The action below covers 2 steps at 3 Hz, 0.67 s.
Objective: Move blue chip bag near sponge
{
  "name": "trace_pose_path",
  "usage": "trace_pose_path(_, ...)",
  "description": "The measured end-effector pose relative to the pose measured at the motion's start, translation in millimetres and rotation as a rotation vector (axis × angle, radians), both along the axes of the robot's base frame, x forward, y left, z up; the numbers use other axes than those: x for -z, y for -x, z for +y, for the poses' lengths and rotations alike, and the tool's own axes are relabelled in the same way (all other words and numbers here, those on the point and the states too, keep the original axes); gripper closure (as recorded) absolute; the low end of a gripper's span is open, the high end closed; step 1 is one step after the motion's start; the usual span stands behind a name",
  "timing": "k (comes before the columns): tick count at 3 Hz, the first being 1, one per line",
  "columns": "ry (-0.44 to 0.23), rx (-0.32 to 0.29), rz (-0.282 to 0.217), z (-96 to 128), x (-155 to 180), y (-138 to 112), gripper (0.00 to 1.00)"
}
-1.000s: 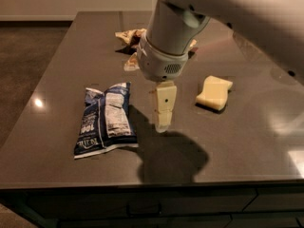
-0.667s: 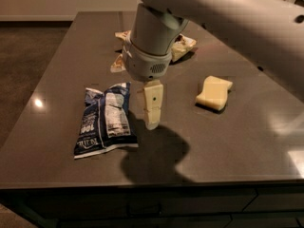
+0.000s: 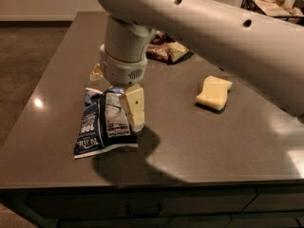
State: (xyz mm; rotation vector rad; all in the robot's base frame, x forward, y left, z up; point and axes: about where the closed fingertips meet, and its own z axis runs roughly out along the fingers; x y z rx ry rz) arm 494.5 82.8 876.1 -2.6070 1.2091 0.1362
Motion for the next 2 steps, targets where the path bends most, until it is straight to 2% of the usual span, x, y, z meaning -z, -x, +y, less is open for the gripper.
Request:
trace_pose_path(1, 0.022, -0.055, 0.005, 11.7, 9.6, 0.6, 0.18)
trace_pose_path(2, 0.039, -0.071, -0.002, 16.3, 10.0, -1.6, 0.41)
